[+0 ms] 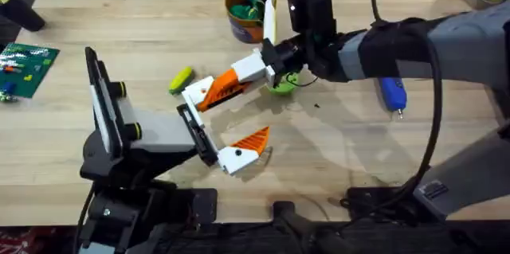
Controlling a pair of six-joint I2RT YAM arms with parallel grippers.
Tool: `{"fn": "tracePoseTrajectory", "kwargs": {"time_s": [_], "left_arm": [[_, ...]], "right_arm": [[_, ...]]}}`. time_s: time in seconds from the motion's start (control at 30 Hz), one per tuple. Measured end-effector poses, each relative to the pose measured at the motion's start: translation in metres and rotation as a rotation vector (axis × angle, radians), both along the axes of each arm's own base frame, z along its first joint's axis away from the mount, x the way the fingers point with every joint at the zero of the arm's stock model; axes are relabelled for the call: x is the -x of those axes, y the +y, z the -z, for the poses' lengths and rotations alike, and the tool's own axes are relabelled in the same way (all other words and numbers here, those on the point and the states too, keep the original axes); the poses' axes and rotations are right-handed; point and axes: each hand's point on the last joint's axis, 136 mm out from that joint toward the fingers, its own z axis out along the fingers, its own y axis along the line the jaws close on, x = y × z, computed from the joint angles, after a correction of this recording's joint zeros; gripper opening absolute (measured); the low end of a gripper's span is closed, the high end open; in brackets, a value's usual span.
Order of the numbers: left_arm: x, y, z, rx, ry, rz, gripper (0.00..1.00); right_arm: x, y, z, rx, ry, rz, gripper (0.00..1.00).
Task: Pick up the gripper from the table and insert it into the empty holder that is missing its gripper. Then pick up a screw, insert it into the mounting hole, and use the screwdriver to tighten it. Finally, clean up the table by picking up the vegetable and placing it into the bucket.
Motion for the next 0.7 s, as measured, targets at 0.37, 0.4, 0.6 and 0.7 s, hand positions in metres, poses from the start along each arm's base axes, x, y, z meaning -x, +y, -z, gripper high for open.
{"fn": "tracePoseTrajectory", "kwargs": {"time_s": [0.37, 0.4, 0.6, 0.7], "left_arm": [[0.01, -0.006, 0.0, 0.003, -0.001, 0.065, 0.987], [0.014, -0.008, -0.001, 0.004, -0.001, 0.092, 0.987], [0.025, -0.013, -0.001, 0.006, -0.001, 0.155, 0.987], [0.026, -0.013, -0.001, 0.007, -0.001, 0.161, 0.987]], "right_arm": [[0.003, 0.012, 0.008, 0.032, -0.005, 0.022, 0.846], [0.004, 0.014, 0.009, 0.036, -0.007, 0.023, 0.941], [0.006, 0.016, 0.009, 0.038, -0.007, 0.018, 0.992], [0.003, 0.012, 0.009, 0.037, 0.002, 0.022, 0.993]]}}
